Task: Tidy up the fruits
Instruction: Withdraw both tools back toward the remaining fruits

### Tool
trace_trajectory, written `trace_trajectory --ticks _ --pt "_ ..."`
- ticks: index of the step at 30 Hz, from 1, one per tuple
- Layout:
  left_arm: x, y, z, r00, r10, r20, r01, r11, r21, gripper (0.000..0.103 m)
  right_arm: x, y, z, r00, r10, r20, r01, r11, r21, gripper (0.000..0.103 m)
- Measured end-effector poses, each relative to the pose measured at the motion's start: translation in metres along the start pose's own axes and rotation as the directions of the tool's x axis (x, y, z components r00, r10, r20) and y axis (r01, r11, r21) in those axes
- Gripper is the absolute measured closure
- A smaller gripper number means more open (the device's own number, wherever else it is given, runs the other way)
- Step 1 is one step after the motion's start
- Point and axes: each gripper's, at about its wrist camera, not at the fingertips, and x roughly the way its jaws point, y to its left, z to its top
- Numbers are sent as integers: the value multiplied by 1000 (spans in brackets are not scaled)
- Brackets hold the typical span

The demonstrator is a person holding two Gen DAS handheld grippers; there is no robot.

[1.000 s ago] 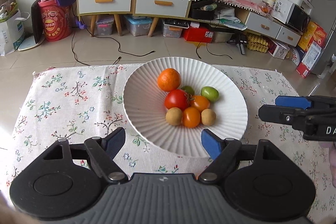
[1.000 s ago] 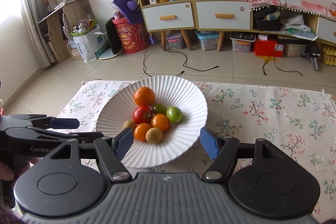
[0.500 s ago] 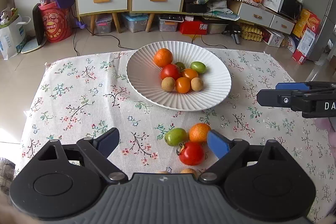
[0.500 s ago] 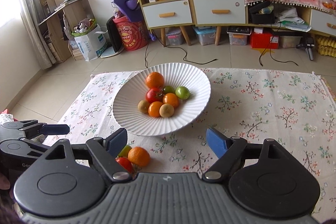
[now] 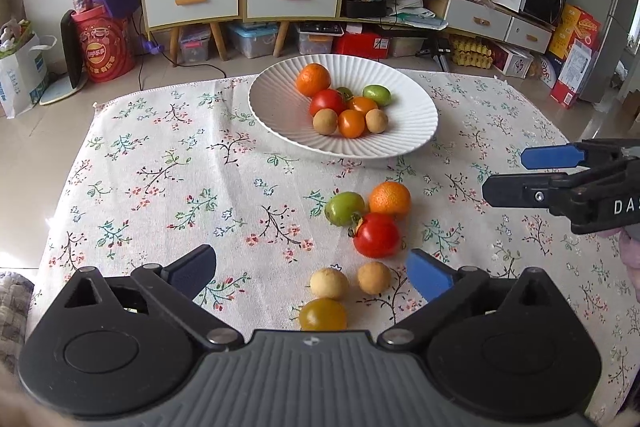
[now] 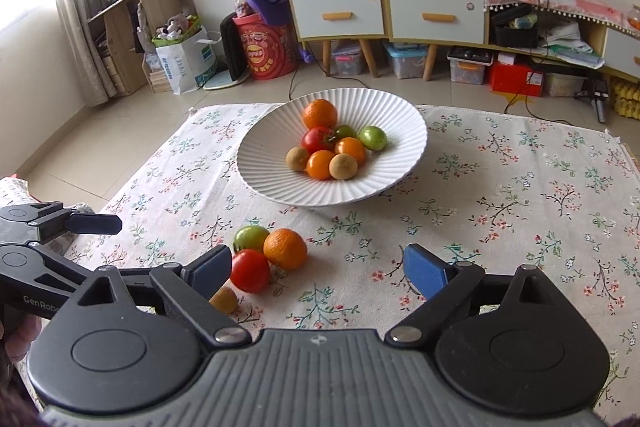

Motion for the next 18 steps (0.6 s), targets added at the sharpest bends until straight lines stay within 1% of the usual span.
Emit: trace_trajectory --ticks 5,9,18 --pt "-2 3 -10 1000 -3 -11 3 1000 13 5 0 7 -12 1000 3 11 -3 1000 -27 8" --pt "-1 6 -20 1000 8 -24 -7 999 42 5 5 15 -24 1000 -5 -8 5 997 -76 7" --pt "8 12 -45 997 48 -64 -41 994 96 5 12 27 -36 999 -12 -43 7 992 -125 7"
